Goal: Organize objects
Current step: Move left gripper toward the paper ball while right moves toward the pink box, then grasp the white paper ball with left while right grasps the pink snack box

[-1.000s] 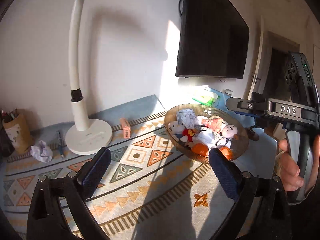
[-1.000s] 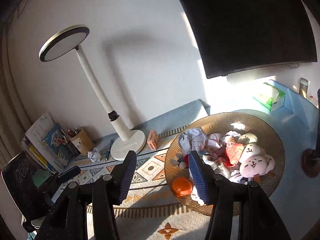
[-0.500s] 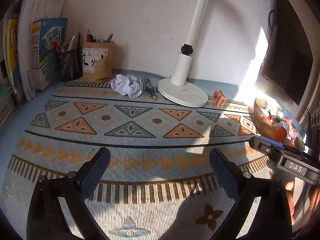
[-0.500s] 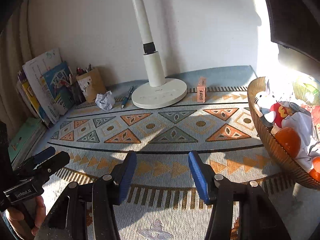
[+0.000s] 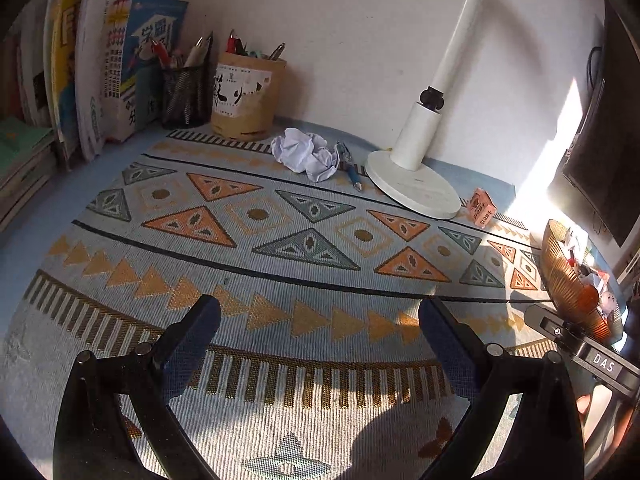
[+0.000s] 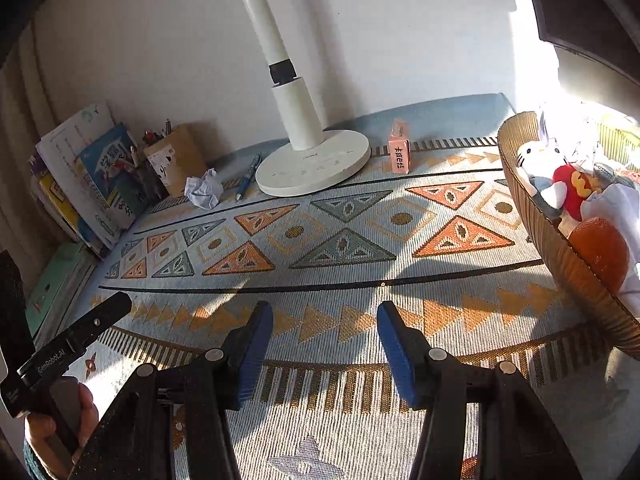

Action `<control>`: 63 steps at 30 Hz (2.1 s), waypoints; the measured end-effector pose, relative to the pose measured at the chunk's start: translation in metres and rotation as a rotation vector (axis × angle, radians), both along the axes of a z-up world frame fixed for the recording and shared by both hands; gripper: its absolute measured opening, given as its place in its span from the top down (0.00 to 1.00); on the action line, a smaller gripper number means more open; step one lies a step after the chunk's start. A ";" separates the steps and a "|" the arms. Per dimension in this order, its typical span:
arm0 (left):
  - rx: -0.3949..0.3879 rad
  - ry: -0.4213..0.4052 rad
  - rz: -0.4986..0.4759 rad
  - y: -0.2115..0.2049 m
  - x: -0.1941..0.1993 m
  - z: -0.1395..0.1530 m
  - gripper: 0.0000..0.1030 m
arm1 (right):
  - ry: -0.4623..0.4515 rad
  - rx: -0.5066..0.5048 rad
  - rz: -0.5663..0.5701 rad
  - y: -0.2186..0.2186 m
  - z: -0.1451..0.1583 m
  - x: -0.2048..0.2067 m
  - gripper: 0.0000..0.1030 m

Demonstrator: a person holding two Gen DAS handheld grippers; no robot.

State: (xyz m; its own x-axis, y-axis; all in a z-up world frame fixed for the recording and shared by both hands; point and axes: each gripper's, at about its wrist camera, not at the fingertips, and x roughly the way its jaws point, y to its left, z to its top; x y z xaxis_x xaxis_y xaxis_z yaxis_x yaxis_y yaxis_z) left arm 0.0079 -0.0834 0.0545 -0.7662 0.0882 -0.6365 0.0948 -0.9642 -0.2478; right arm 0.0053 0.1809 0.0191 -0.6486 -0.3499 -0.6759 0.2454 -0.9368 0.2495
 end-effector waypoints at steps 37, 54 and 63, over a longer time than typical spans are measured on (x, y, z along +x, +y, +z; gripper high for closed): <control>-0.434 -0.075 0.040 0.010 -0.167 0.035 0.03 | -0.054 -0.103 -0.107 -0.010 0.036 -0.206 0.63; -0.234 -0.046 -0.089 -0.014 -0.177 0.009 0.04 | -0.024 0.120 -0.404 0.026 0.013 -0.210 0.63; -0.231 -0.119 -0.057 -0.007 -0.211 -0.001 0.04 | -0.066 0.268 -0.416 0.013 -0.004 -0.227 0.38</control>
